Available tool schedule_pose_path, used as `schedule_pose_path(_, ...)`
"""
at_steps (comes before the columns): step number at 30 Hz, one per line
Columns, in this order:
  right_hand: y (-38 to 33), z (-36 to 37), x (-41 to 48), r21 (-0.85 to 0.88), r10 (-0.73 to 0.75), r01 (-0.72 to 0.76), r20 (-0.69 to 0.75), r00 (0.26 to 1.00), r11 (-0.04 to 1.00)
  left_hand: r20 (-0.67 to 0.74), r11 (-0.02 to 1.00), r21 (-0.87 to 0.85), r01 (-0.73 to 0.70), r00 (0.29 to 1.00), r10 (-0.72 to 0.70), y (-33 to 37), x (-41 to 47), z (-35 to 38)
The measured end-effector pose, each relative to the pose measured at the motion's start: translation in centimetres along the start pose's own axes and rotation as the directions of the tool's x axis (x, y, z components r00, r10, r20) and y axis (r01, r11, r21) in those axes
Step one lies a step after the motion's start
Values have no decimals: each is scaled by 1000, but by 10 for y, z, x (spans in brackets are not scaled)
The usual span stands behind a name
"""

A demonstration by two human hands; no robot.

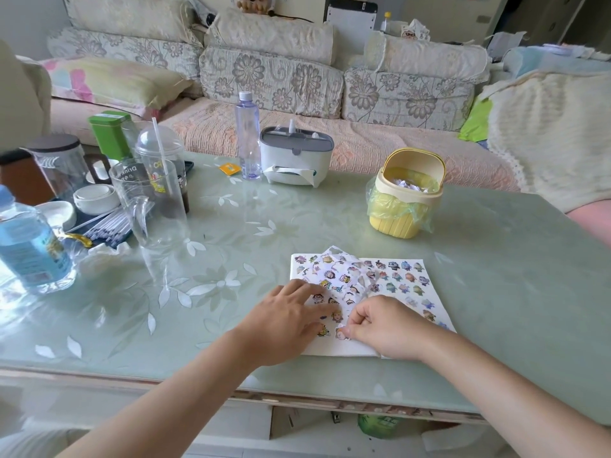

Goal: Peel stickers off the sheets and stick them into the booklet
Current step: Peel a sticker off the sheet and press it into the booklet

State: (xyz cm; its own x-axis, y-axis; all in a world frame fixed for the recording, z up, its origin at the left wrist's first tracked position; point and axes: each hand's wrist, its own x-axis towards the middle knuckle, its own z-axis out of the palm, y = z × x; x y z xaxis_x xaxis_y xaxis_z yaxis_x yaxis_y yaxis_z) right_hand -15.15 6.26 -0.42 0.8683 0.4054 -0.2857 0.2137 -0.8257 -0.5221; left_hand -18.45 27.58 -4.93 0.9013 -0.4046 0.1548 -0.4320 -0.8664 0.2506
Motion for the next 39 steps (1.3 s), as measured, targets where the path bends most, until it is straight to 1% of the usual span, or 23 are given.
schedule_pose_path(8,-6,5,-2,-147,24,-34,-68,997,988,-50,1000,-4,-25,998,24,-2,-2,4)
schedule_pose_path(11,-10,5,-2,-188,59,-75,-91,994,979,-170,998,27,-63,983,66,0,-3,7)
schedule_pose_path(13,-12,4,-3,-226,63,-91,-128,990,970,-217,993,0,-116,970,113,4,-4,8)
schedule_pose_path(16,-10,4,-6,-276,9,-70,-217,976,959,-226,977,-39,-211,954,197,14,-8,13)
schedule_pose_path(18,-7,6,-10,-277,-70,-4,-260,963,961,-231,969,-34,-245,945,231,17,-12,15)
schedule_pose_path(19,-4,8,-11,-283,-130,51,-270,954,958,-226,969,-34,-246,946,232,18,-15,16)
schedule_pose_path(21,2,12,-16,-339,-247,155,-245,938,928,-199,971,-8,-239,952,233,18,-18,14)
schedule_pose_path(23,9,14,-24,-431,-343,242,-172,923,869,-152,972,38,-231,960,234,20,-21,12)
schedule_pose_path(25,14,16,-32,-518,-402,285,-127,907,807,-131,970,51,-238,961,243,21,-23,10)
schedule_pose_path(28,15,18,-43,-571,-385,279,-70,920,772,-133,960,82,-268,952,277,22,-27,8)
schedule_pose_path(32,15,24,-51,-598,-372,269,-53,927,755,-147,956,61,-288,944,294,26,-31,5)
schedule_pose_path(39,17,32,-45,-610,-383,255,-85,920,750,-172,964,16,-266,949,264,30,-34,3)
